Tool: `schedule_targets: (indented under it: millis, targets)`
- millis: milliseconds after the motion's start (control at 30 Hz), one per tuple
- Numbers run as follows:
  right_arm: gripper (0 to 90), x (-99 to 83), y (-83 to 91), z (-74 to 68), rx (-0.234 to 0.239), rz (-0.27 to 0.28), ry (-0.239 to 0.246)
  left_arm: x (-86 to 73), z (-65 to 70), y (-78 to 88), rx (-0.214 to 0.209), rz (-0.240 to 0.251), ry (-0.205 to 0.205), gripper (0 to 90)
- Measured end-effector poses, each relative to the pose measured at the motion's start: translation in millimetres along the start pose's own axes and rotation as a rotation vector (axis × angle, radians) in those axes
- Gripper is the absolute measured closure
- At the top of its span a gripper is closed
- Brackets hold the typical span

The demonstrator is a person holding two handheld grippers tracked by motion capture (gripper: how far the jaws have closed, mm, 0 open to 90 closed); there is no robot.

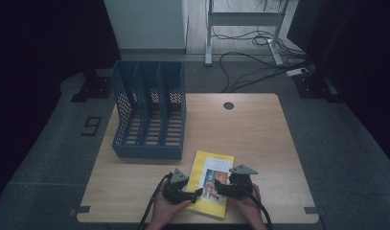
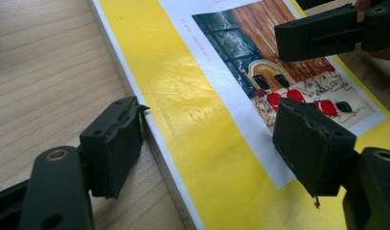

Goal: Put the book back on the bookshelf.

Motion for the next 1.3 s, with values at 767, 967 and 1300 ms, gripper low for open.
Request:
schedule_targets:
  millis: [767, 967, 1300]
  targets:
    - [24.1, -0.3, 1.8, -0.5, 0.005, 0.011, -0.057, 0.5, -0.2, -0.4, 0.001, -0.002, -0.007, 24.9]
    - [31.4, 2.4, 5.6, 7.1, 0.029, 0.042, -0.06, 0.9, -0.9, -0.7, -0.007, -0.004, -0.011, 24.6]
    - [24.5, -0.3, -0.3, 7.0, 0.039, 0.011, -0.102, 0.9, -0.9, -0.7, -0.007, -0.004, -0.01, 24.7]
Point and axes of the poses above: each handheld gripper's, and its own axes: y roughly backward along the jaws, x roughly out of its top, z roughly to its right, the point moved 4 cm from there along -y, roughly forward along the jaws, and after that the axes turned 4 degrees about x, right-handed, at the moved point
